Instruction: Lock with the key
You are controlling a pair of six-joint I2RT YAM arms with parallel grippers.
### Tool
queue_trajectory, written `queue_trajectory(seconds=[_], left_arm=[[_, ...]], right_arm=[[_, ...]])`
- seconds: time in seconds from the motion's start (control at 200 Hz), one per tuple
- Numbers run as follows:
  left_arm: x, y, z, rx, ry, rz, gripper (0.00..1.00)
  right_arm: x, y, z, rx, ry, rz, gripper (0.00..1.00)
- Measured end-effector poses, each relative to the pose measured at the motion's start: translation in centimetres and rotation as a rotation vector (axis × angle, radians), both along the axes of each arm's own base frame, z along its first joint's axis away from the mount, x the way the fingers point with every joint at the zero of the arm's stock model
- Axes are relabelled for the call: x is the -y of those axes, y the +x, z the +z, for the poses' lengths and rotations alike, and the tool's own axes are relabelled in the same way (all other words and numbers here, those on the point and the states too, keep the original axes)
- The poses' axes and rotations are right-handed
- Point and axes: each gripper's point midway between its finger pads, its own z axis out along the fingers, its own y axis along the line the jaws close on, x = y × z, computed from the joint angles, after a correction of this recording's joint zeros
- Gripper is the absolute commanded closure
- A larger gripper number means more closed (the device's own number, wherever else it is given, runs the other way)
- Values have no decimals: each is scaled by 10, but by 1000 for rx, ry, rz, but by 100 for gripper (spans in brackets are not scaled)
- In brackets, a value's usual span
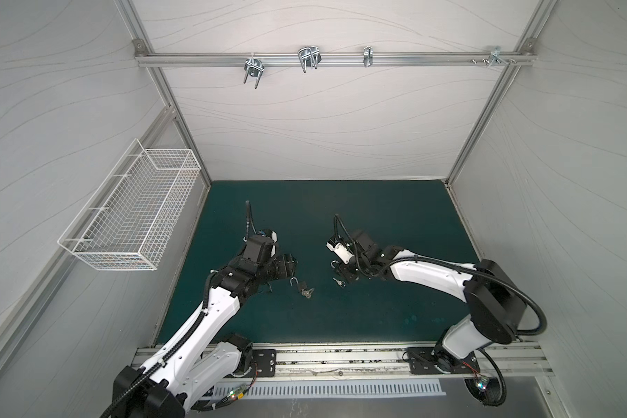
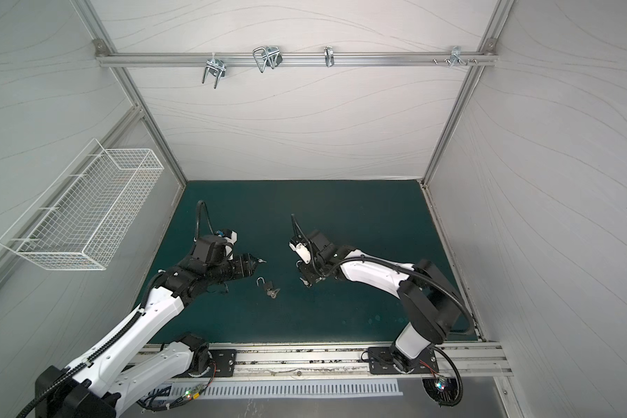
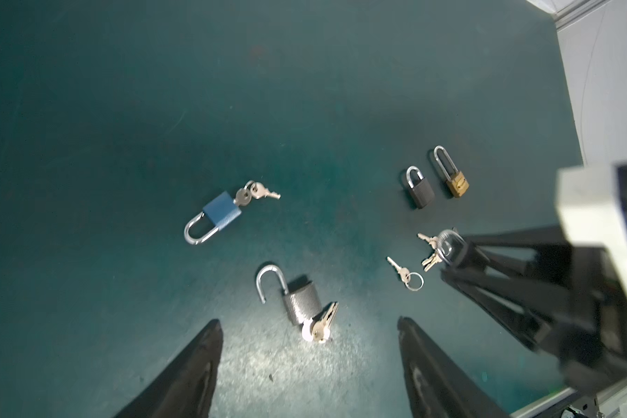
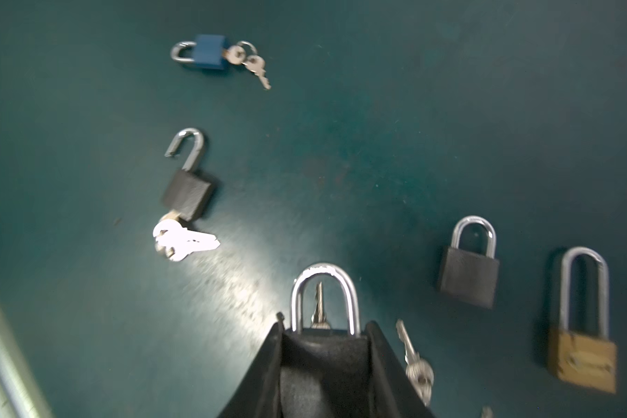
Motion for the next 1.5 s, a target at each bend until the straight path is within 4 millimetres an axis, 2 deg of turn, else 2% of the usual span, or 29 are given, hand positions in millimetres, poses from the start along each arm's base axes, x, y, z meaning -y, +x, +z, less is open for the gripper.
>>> queue_trajectory(seconds=[0.21,0.44,0.69,0.965,1.25,1.405,1.5], left_arm=[[-9,-15,-7,-9,-18,40,21],[-17,-21,-18,-39,-22,82,21],[-16,-20,-20,-52,-30,87,21],[-8,-19,-25,-83,-59,67,19],[-3,-16,-31,-102,-72,51,19],[-2,-13,-29,-86,-80,52,19],[-2,-14,-31,-81,-88,54,20]], right_arm=[[-14,32,-21,-2,-48,-50,100],[-21,51,-36,1,-87,-75,100],[-27,51,-39,-23,-97,-52,92],[-20,45,-53,-58,-143,-45,84],[-20,45,-56,-55,-160,-24,62],[-20,44,-56,-49,-167,-3,41],[-21,43,-55,-49,-166,12,36]])
